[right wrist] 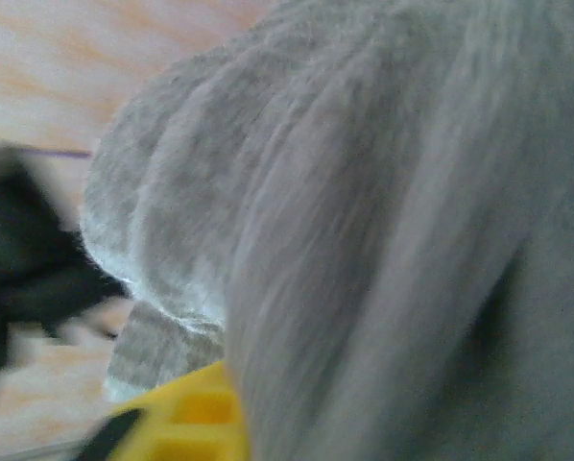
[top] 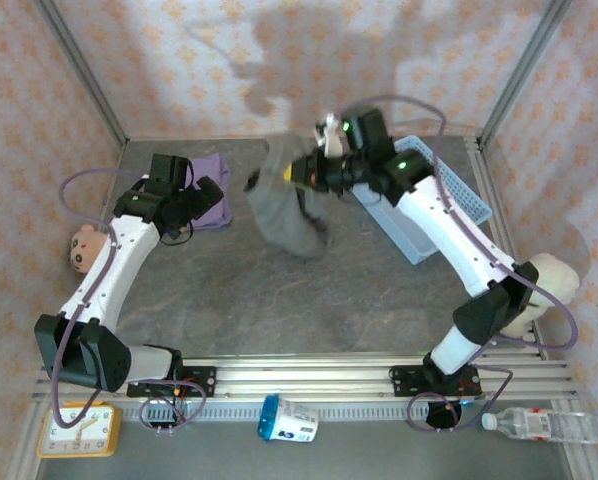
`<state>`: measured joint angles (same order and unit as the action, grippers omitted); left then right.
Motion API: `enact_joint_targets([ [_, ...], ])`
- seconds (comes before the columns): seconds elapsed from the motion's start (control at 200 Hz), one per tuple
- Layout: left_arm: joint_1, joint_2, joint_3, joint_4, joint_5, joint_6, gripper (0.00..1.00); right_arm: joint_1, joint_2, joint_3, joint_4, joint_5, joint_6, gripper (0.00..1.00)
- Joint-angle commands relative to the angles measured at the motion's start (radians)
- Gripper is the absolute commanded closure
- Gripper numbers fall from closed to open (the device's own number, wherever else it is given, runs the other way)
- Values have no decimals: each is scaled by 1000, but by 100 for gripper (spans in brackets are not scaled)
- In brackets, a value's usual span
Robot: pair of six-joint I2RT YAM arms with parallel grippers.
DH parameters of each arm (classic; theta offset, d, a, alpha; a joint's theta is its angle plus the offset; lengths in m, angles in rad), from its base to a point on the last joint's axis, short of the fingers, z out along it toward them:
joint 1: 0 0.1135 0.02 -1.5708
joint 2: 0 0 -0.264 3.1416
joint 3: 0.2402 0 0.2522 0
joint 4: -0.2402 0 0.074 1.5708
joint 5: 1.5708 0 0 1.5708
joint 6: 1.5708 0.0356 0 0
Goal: Fold and stack the mixed laundry pile
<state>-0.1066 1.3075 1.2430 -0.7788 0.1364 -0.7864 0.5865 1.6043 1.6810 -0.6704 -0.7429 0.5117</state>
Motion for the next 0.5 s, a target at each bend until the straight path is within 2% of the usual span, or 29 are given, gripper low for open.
enact_joint_targets([
  [0.0, 2, -58, -28, -34, -57, -18, 0, -15, -108, -219, 43, 165, 11, 60],
  [0.1, -1, -59, -61, -32, -13, -18, 0, -26, -161, -353, 20, 267, -16, 52],
  [0.215, -35, -62, -124, 11, 55, -45, 0, -51, -162, -410, 6, 393, -44, 50],
  [0.38, -139, -58, -198, 56, 75, -104, 0, -115, -50, -395, 38, 552, -37, 50],
  [0.495, -185, -75, -261, 106, 94, -144, 0, -147, 89, -320, 47, 588, -51, 50],
])
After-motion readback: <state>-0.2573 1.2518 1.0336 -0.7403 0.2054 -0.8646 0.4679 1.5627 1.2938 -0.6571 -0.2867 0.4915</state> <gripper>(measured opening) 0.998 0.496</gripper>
